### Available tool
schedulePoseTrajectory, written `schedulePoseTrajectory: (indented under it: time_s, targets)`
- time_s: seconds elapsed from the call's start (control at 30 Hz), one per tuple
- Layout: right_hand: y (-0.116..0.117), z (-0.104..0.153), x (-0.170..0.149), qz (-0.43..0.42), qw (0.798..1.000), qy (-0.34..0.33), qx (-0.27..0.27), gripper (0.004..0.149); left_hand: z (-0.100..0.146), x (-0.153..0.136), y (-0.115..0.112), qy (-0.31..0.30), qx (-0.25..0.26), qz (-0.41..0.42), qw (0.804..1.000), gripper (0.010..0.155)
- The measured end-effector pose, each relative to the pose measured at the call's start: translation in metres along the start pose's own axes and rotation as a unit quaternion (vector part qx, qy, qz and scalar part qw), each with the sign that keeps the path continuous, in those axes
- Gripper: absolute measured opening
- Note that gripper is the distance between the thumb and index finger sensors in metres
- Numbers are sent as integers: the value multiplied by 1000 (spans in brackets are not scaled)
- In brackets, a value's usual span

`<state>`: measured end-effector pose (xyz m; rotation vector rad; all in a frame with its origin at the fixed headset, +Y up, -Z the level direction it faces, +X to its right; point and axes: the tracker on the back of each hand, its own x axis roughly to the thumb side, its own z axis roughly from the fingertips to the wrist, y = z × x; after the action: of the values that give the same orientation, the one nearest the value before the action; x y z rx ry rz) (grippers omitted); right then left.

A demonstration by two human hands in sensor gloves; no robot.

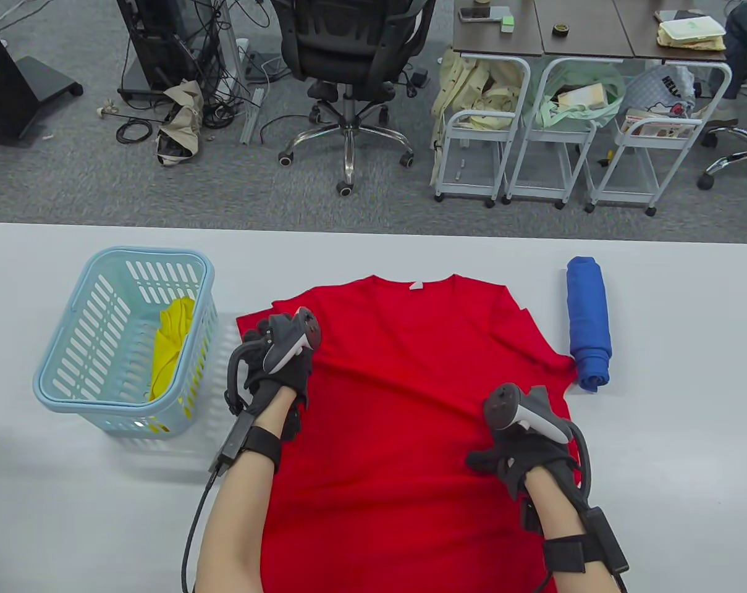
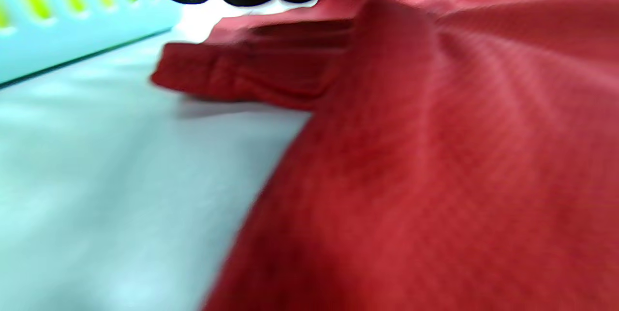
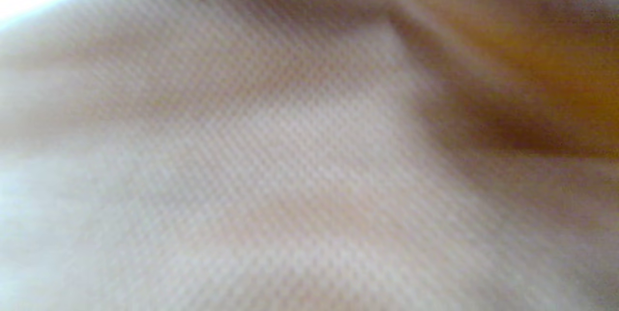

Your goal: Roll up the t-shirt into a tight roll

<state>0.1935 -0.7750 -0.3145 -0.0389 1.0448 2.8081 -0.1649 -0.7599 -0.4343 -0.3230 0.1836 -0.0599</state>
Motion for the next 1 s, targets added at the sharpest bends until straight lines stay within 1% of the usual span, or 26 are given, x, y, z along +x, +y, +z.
schedulePoseTrajectory:
  time_s: [0.07,0.17,0.2,0.23,0.3,0.33,0.4,0.43,0.47,0.5,0.57,0.6,0.63,0.67,0.77,0.8,0.83,0.9,0.97,1.0]
  targets:
    - [-1,5,3,3,1000,-1,-7,93,-8,-4,-5,13,-55,22,998,70]
    - [-4,13,8,9,1000,-8,-20,92,-20,-12,-8,49,-90,36,994,73]
    - [-5,16,10,10,1000,-11,-25,92,-20,-13,-8,62,-97,47,992,73]
    - [-6,18,11,12,999,-13,-27,91,-16,-13,-6,65,-89,57,992,73]
    - [-7,20,15,15,999,-19,-30,90,5,-6,-2,29,-22,88,995,71]
    - [-7,20,17,20,999,-21,-32,88,22,-1,1,-5,8,80,997,71]
    - [-5,19,20,29,999,-20,-31,86,50,7,3,-49,32,56,997,70]
    - [-4,19,22,33,999,-21,-30,85,60,11,2,-67,28,42,996,70]
    - [-2,18,23,36,999,-21,-27,84,65,12,0,-84,14,34,996,70]
    - [-1,18,25,40,999,-22,-25,84,65,14,-6,-110,-30,24,993,70]
    - [1,19,26,45,998,-19,-27,84,57,15,-20,-106,-116,13,988,73]
    - [1,19,26,48,998,-16,-29,85,48,15,-27,-101,-156,-10,982,73]
    - [1,19,26,48,998,-14,-31,85,43,13,-30,-91,-154,-30,983,72]
    - [0,19,25,46,998,-11,-34,85,35,13,-31,-79,-139,-43,986,70]
    - [-1,17,22,43,998,-8,-35,85,21,16,-26,-51,-146,-15,988,68]
    - [0,16,21,43,999,-8,-33,86,19,17,-24,-43,-140,-23,989,68]
    - [0,15,19,41,999,-6,-31,86,19,20,-21,-30,-122,-42,991,68]
    - [1,14,16,33,999,-11,-24,86,27,23,-18,-30,-84,-67,994,67]
    - [0,13,14,25,999,-13,-23,85,47,26,-17,-60,-50,-79,994,66]
    - [-1,12,13,22,999,-14,-24,84,61,27,-17,-87,-37,-87,992,65]
